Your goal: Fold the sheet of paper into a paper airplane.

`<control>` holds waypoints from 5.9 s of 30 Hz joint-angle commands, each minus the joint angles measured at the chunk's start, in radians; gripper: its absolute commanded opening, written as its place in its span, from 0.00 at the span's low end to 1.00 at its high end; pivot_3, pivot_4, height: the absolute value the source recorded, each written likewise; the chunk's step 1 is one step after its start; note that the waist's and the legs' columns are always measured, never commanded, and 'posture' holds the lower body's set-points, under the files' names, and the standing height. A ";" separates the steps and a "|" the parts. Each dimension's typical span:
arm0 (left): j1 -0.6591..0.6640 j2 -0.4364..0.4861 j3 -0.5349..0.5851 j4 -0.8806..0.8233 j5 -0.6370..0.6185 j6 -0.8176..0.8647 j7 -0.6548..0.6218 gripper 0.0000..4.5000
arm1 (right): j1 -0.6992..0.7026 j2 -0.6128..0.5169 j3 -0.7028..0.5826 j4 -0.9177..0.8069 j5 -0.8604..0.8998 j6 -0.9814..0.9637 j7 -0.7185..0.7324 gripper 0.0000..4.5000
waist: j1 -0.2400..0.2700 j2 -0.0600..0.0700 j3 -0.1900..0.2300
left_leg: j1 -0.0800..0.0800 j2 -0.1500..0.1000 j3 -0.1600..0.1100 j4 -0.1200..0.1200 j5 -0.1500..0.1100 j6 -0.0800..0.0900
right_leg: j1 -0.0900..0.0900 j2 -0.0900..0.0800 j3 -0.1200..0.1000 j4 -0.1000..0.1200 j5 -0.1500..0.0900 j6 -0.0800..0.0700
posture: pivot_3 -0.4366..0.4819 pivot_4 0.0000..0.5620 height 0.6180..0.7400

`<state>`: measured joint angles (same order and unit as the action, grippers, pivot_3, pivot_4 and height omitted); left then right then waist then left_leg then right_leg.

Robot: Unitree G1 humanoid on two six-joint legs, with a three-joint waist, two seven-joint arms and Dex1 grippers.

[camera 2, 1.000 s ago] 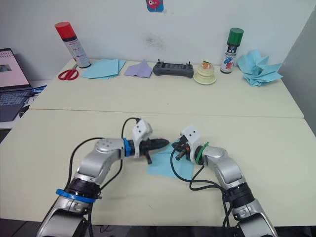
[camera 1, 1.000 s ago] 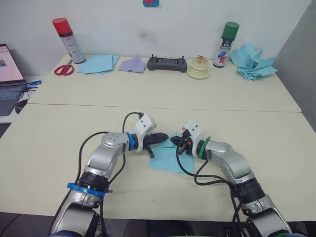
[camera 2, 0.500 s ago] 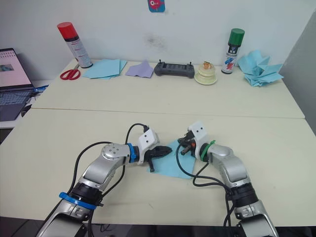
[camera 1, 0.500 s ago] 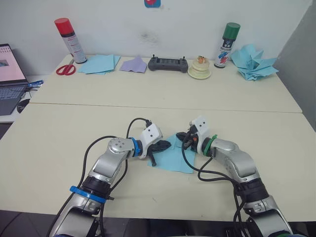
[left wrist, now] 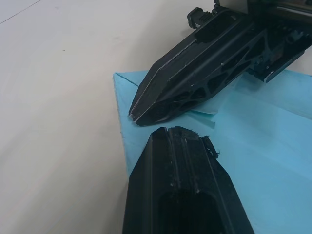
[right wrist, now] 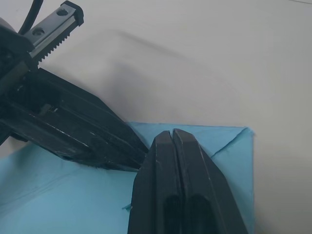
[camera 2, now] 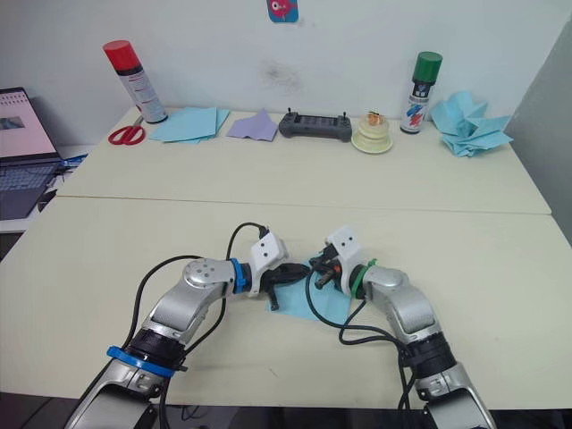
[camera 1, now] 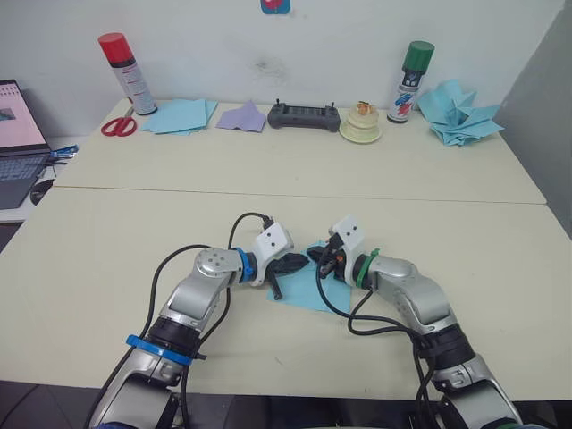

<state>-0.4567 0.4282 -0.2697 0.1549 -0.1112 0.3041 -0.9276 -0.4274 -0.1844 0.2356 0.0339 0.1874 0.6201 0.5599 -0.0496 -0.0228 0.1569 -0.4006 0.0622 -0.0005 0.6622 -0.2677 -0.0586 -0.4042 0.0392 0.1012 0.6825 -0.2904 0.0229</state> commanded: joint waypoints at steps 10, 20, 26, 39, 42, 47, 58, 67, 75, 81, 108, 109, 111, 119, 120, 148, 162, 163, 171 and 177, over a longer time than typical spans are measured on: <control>0.009 0.019 0.011 0.004 0.006 0.011 0.004 0.01 | -0.024 -0.017 -0.090 0.091 -0.060 -0.038 -0.155 0.00 | 0.001 0.000 0.000 | 0.000 0.000 0.000 0.000 0.000 0.000 | 0.000 0.000 0.000 0.000 0.000 0.000 | 0.48 0.27 1.00; -0.008 0.012 0.006 0.023 0.010 0.002 0.002 0.01 | -0.029 0.014 -0.102 0.012 0.016 -0.153 -0.066 0.00 | 0.000 0.000 0.000 | 0.000 0.000 0.000 0.000 0.000 0.000 | 0.000 0.000 0.000 0.000 0.000 0.000 | 0.48 0.27 1.00; -0.010 0.010 0.001 0.024 0.011 0.000 0.000 0.01 | -0.018 0.030 -0.070 0.019 0.012 -0.133 -0.038 0.00 | -0.001 0.000 0.000 | 0.000 0.000 0.000 0.000 0.000 0.000 | 0.000 0.000 0.000 0.000 0.000 0.000 | 0.48 0.27 1.00; -0.047 0.006 0.085 0.044 -0.042 0.035 0.027 0.01 | -0.014 0.013 -0.001 0.090 -0.058 -0.083 -0.039 0.00 | -0.001 0.000 0.000 | 0.000 0.000 0.000 0.000 0.000 0.000 | 0.000 0.000 0.000 0.001 0.000 0.000 | 0.48 0.27 1.00; -0.050 0.006 0.083 0.066 -0.027 0.024 0.033 0.01 | -0.012 0.010 -0.004 0.089 -0.058 -0.084 -0.038 0.00 | -0.001 0.000 0.000 | 0.000 0.000 0.000 0.000 0.000 0.000 | 0.000 0.000 0.000 0.001 0.000 0.000 | 0.48 0.27 1.00; 0.009 0.034 0.053 0.002 -0.039 0.049 -0.031 0.01 | -0.005 0.008 -0.012 0.083 -0.057 -0.081 -0.044 0.00 | -0.001 0.000 0.000 | 0.000 0.000 0.000 0.000 0.000 0.000 | 0.000 0.000 0.000 0.001 0.000 0.000 | 0.48 0.27 1.00; 0.061 0.202 0.096 -0.090 -0.025 0.027 -0.077 0.01 | 0.005 -0.001 -0.014 0.070 -0.055 -0.080 -0.042 0.00 | -0.001 0.000 0.000 | 0.001 0.000 0.000 0.000 0.000 0.000 | 0.000 0.000 0.000 0.001 0.000 0.000 | 0.48 0.27 1.00; -0.003 0.109 0.158 -0.083 -0.114 0.110 -0.024 0.01 | 0.018 -0.020 -0.004 0.046 -0.051 -0.092 -0.011 0.00 | 0.007 0.000 0.000 | 0.000 0.000 0.000 0.000 0.000 0.000 | 0.000 0.000 0.000 0.000 0.000 0.000 | 0.48 0.27 1.00; -0.029 0.040 0.090 -0.068 -0.101 0.090 -0.038 0.01 | 0.040 -0.041 -0.025 -0.005 -0.034 -0.072 0.001 0.00 | 0.017 0.000 0.000 | -0.001 0.000 0.000 0.000 0.000 0.000 | 0.000 0.000 0.000 0.000 0.000 0.000 | 0.48 0.27 1.00; -0.056 0.011 -0.033 0.048 0.017 -0.011 -0.050 0.01 | 0.073 -0.075 -0.004 -0.098 -0.014 -0.032 0.051 0.00 | 0.018 0.000 0.000 | 0.000 0.000 0.000 0.000 0.000 0.000 | 0.000 0.000 0.000 0.000 0.000 0.000 | 0.48 0.27 1.00; -0.097 -0.046 -0.071 0.154 0.068 -0.094 -0.084 0.00 | 0.140 -0.235 -0.237 -0.469 0.283 0.385 0.115 0.30 | 0.021 0.000 -0.001 | 0.000 -0.001 -0.001 0.001 0.000 0.000 | 0.001 0.000 -0.001 0.000 0.000 0.000 | 0.48 0.27 1.00; -0.096 -0.048 -0.073 0.153 0.068 -0.094 -0.084 0.00 | 0.141 -0.239 -0.269 -0.485 0.313 0.435 0.103 0.39 | 0.021 0.000 -0.001 | 0.000 -0.001 -0.001 0.001 0.000 0.000 | 0.001 0.000 -0.001 0.000 0.000 0.000 | 0.48 0.27 1.00; -0.091 -0.050 -0.075 0.150 0.068 -0.095 -0.083 0.00 | 0.145 -0.230 -0.344 -0.502 0.384 0.555 0.074 0.53 | 0.021 0.000 -0.001 | 0.000 -0.001 -0.001 0.001 0.000 0.000 | 0.001 0.000 -0.001 0.000 0.000 0.000 | 0.48 0.27 1.00; -0.066 -0.049 -0.077 0.125 0.068 -0.090 -0.075 0.00 | 0.113 -0.020 -0.677 -0.356 0.501 0.966 -0.105 0.61 | 0.020 0.001 -0.001 | 0.000 -0.001 -0.001 0.000 0.000 0.000 | 0.001 0.000 0.000 0.000 0.000 0.000 | 0.48 0.27 1.00; -0.063 -0.047 -0.077 0.121 0.069 -0.089 -0.075 0.00 | 0.102 0.012 -0.719 -0.326 0.519 0.986 -0.136 0.61 | 0.019 0.001 -0.001 | 0.000 -0.001 0.000 0.000 0.000 0.000 | 0.001 0.000 0.000 0.000 0.000 0.000 | 0.48 0.27 1.00; -0.040 -0.027 -0.071 0.097 0.089 -0.091 -0.066 0.00 | 0.043 0.208 -0.894 -0.151 0.967 0.994 -0.636 0.57 | 0.004 0.003 -0.002 | 0.000 0.000 0.000 -0.001 0.000 0.000 | 0.001 0.000 0.000 0.000 0.000 0.001 | 0.48 0.27 1.00; -0.015 0.002 -0.010 0.087 0.048 -0.035 -0.058 0.00 | 0.049 0.211 -0.875 -0.150 0.923 0.955 -0.683 0.01 | -0.004 0.001 -0.004 | 0.001 0.000 0.000 -0.001 0.000 0.000 | 0.001 0.000 0.000 -0.001 -0.003 0.005 | 0.48 0.27 1.00; -0.016 0.000 0.004 0.090 0.035 -0.026 -0.053 0.00 | 0.049 0.209 -0.873 -0.151 0.924 0.954 -0.683 0.01 | -0.005 0.001 -0.004 | 0.001 0.000 0.000 -0.001 0.000 0.000 | 0.001 0.000 0.000 -0.001 -0.003 0.005 | 0.48 0.27 1.00; -0.038 -0.029 0.047 0.068 -0.040 0.011 -0.072 0.00 | 0.038 0.194 -0.853 -0.147 0.930 0.950 -0.677 0.01 | -0.005 0.001 -0.004 | 0.000 0.000 0.000 -0.001 0.000 0.000 | 0.001 0.000 0.000 -0.001 -0.003 0.005 | 0.48 0.27 1.00; -0.065 -0.067 0.011 0.071 -0.029 0.013 -0.079 0.00 | 0.036 0.202 -0.840 -0.146 0.935 0.946 -0.679 0.01 | -0.005 0.001 -0.004 | 0.000 0.000 0.000 -0.001 0.000 0.000 | 0.001 0.000 0.000 -0.001 -0.003 0.005 | 0.48 0.27 1.00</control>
<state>-0.5065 0.3692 -0.2463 0.2461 -0.1363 0.3206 -0.9956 -0.3941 0.0201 -0.6018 -0.1131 1.1226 1.5768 -0.1092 -0.0548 -0.0216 0.1532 -0.4009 0.0624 -0.0006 0.6612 -0.2678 -0.0584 -0.4034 0.0396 0.1013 0.6814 -0.2931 0.0277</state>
